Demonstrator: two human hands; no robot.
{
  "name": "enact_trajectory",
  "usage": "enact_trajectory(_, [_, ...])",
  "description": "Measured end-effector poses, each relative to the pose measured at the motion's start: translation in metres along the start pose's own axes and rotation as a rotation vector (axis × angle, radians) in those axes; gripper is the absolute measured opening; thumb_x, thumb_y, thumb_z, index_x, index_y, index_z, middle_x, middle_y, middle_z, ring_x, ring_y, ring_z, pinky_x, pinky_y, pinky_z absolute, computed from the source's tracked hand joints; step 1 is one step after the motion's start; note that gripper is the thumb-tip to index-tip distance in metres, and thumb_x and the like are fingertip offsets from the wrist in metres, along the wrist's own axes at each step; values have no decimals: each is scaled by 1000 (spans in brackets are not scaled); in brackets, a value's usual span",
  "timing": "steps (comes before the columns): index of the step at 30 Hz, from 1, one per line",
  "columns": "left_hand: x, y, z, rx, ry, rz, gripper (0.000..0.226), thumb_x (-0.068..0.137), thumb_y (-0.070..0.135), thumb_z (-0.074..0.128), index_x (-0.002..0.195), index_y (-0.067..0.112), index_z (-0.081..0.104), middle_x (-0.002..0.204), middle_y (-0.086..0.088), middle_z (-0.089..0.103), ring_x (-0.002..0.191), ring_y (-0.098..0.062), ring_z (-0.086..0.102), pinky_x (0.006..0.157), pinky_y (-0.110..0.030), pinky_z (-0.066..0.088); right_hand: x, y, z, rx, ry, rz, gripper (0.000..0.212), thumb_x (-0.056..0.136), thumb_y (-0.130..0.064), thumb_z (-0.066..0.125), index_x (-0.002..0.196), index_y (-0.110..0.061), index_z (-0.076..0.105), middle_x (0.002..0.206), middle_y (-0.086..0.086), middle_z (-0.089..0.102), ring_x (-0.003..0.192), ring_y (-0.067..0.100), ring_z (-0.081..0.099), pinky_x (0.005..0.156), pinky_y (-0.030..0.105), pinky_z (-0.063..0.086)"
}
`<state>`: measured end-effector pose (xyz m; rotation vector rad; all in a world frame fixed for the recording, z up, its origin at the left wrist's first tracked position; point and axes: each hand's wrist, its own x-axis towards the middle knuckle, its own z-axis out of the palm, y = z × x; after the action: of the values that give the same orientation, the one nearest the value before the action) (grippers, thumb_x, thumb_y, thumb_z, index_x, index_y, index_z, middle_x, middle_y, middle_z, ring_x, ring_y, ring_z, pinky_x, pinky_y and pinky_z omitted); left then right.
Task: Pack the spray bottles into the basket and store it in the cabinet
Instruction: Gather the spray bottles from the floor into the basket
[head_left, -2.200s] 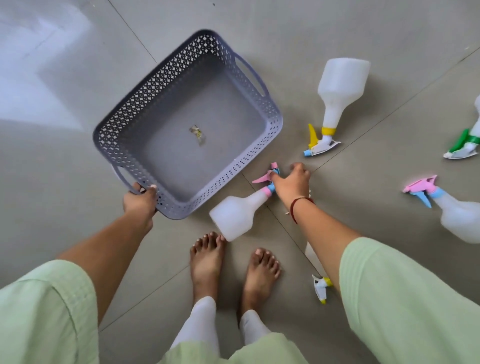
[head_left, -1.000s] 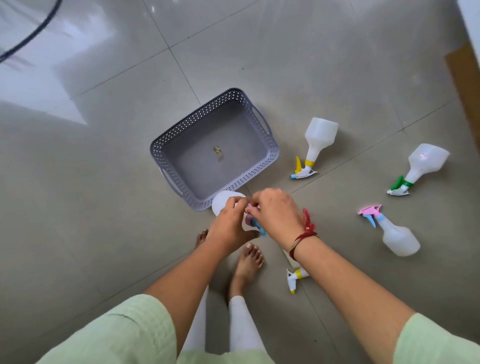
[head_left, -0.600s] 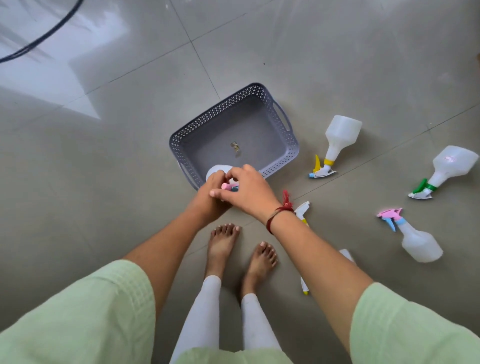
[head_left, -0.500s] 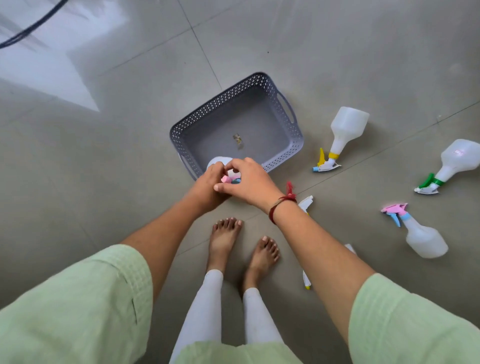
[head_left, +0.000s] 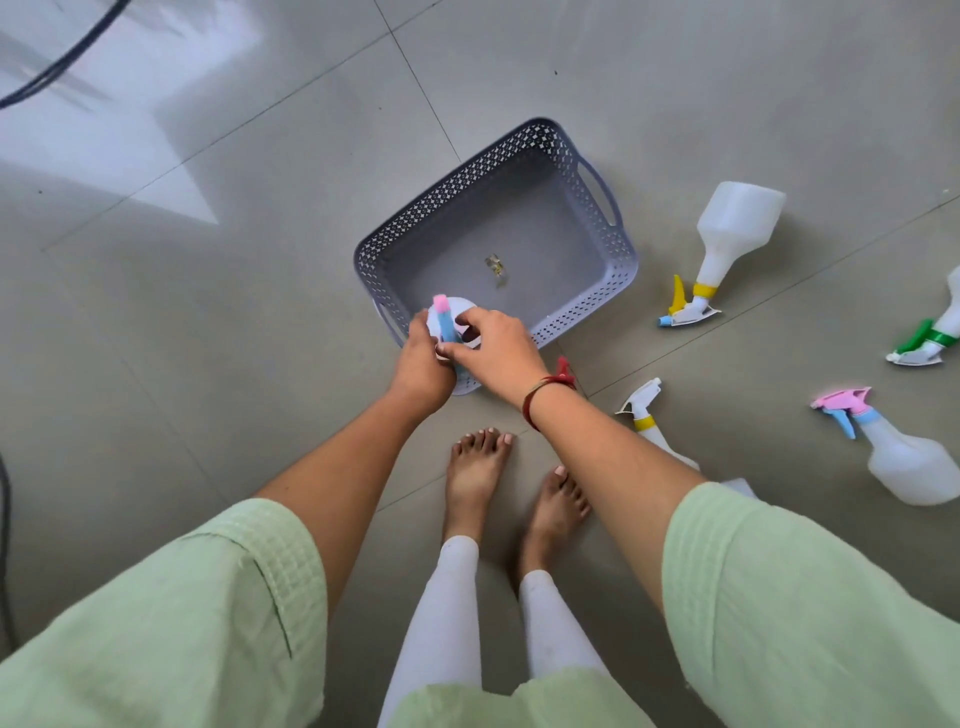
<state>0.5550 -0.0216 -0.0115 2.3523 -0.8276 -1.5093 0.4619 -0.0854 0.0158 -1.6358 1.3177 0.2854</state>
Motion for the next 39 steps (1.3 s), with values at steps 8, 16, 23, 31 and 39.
enact_trajectory(8, [-3, 2, -5, -14, -60, -61, 52, 83, 14, 58, 132, 10, 41, 116, -15, 63, 108, -30, 61, 95, -44, 50, 2, 10, -1, -36, -55, -2, 38, 82, -14, 63, 120, -14, 56, 113, 13, 63, 101, 32, 60, 86, 37, 49])
enact_trajectory(16, [0, 28, -3, 59, 104, -83, 29, 78, 43, 55, 66, 16, 59, 59, -2, 55, 67, -26, 54, 55, -28, 37, 2, 20, -6, 19, -85, -39, 56, 80, 8, 48, 129, -18, 52, 124, 16, 59, 113, 34, 55, 96, 43, 47])
enact_trajectory(23, [-2, 33, 3, 83, 158, -161, 35, 84, 36, 55, 72, 5, 65, 81, -20, 69, 84, -36, 64, 63, -31, 42, -4, 23, -2, 73, -95, -18, 39, 84, -5, 55, 123, -12, 54, 114, 18, 65, 106, 38, 58, 88, 38, 49])
enact_trajectory(31, [-3, 36, 1, 12, 194, -215, 43, 81, 41, 55, 78, 1, 70, 79, -20, 73, 81, -34, 69, 79, -43, 56, -9, 28, 3, 160, -48, -16, 36, 86, -9, 52, 122, -11, 54, 112, 20, 65, 104, 41, 57, 83, 39, 47])
enact_trajectory(39, [-31, 46, 3, 119, 358, -143, 69, 78, 69, 48, 124, 18, 41, 116, -12, 62, 108, -32, 58, 88, -39, 44, -15, 53, -12, 169, -70, 22, 60, 79, -13, 64, 133, -22, 40, 118, 11, 62, 106, 33, 59, 91, 39, 49])
